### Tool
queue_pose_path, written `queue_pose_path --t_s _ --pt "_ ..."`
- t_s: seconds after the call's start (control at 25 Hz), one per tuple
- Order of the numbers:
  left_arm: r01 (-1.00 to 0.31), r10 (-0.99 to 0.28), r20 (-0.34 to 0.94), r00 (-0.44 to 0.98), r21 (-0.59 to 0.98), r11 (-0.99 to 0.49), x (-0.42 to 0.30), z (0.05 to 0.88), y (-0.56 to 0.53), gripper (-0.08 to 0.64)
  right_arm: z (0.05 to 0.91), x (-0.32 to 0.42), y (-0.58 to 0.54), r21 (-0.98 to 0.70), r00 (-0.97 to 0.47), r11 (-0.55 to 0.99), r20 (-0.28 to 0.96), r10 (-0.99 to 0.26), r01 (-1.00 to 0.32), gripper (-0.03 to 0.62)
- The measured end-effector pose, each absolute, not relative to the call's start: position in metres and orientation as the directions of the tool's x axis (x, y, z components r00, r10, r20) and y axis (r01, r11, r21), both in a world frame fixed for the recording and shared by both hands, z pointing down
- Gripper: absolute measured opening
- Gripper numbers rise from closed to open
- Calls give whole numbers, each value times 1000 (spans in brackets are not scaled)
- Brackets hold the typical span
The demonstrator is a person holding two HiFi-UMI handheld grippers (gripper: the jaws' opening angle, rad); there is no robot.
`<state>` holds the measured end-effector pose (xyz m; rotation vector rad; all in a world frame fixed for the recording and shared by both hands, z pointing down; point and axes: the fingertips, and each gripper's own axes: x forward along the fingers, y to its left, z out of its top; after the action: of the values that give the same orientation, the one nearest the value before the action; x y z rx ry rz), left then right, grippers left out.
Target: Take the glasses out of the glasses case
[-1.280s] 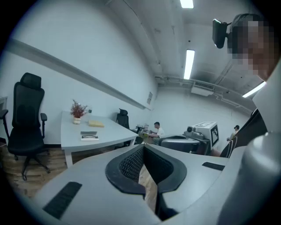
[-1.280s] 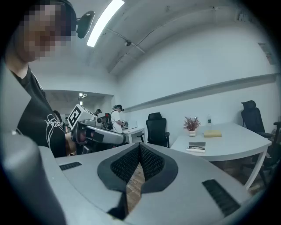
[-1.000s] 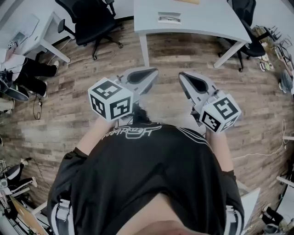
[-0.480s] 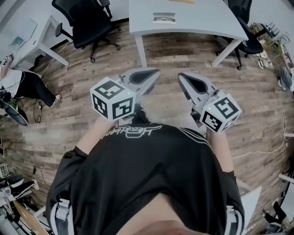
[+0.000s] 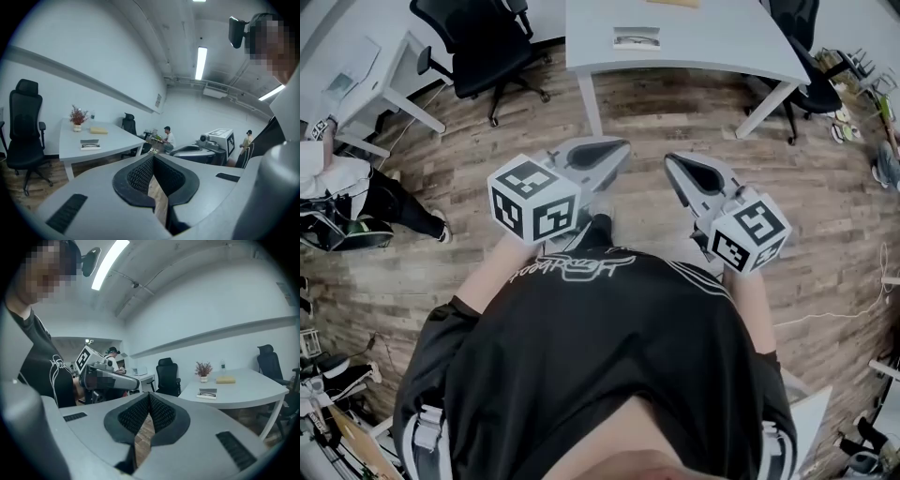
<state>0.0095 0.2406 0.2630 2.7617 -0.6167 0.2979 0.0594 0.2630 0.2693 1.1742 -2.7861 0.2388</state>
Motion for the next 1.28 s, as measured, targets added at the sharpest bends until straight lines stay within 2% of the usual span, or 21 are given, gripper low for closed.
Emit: queue_pose_path --t_s 0.48,1.28 --pt "-427 -354 282 892 267 -864 18 282 196 6 284 76 216 -157 -657 638 145 -740 -754 9" --pt "-403 -301 309 902 356 -843 25 302 -11 6 301 92 16 -211 -593 556 229 -772 -804 9"
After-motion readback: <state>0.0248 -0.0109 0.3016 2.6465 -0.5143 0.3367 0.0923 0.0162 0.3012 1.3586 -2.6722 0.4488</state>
